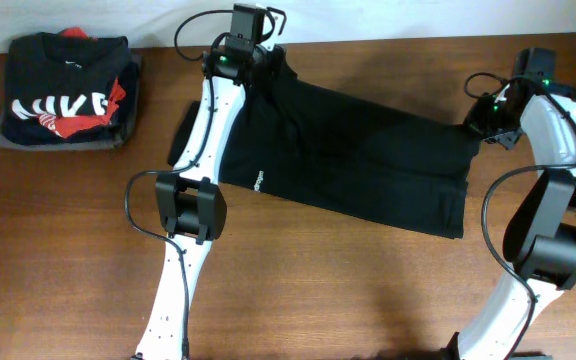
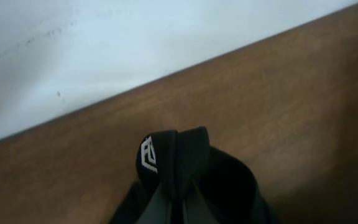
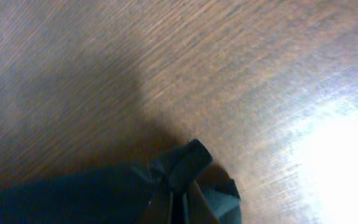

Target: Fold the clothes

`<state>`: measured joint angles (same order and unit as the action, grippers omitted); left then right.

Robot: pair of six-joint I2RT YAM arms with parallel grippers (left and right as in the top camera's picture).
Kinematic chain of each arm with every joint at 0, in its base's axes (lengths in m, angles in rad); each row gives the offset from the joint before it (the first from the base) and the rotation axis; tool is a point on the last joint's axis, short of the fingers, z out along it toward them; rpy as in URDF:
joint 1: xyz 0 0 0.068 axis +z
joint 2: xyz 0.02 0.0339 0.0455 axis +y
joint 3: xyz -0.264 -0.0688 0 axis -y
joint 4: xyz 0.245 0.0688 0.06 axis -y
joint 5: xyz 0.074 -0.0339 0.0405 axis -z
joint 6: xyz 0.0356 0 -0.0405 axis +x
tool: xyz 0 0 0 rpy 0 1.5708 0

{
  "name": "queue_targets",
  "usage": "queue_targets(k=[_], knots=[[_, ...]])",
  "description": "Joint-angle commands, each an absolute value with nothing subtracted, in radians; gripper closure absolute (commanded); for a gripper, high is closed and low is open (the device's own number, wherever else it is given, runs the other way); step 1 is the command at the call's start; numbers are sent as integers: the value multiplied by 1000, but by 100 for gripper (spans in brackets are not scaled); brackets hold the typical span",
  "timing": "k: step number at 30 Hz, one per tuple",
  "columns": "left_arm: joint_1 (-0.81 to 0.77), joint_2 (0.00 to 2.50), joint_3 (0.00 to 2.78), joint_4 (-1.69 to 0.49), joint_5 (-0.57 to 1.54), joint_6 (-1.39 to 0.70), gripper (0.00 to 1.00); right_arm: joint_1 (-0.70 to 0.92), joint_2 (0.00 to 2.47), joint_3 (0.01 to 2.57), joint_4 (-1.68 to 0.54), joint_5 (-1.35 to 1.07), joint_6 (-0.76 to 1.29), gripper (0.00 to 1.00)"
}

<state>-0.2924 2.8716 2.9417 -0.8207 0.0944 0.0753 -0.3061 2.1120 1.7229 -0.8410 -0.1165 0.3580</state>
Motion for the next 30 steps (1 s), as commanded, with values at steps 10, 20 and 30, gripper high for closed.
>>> queue_targets(k=[10, 20, 30], knots=[[-280, 2880, 3117, -1095, 89, 81, 99, -310, 1960, 1745, -1001, -18, 353, 96], [-280, 2855, 3140, -1317, 88, 81, 98, -310, 1943, 1745, -1113, -18, 353, 96], [-278, 2832, 3140, -1490, 77, 81, 97, -308, 1912, 1745, -1259, -17, 352, 96]])
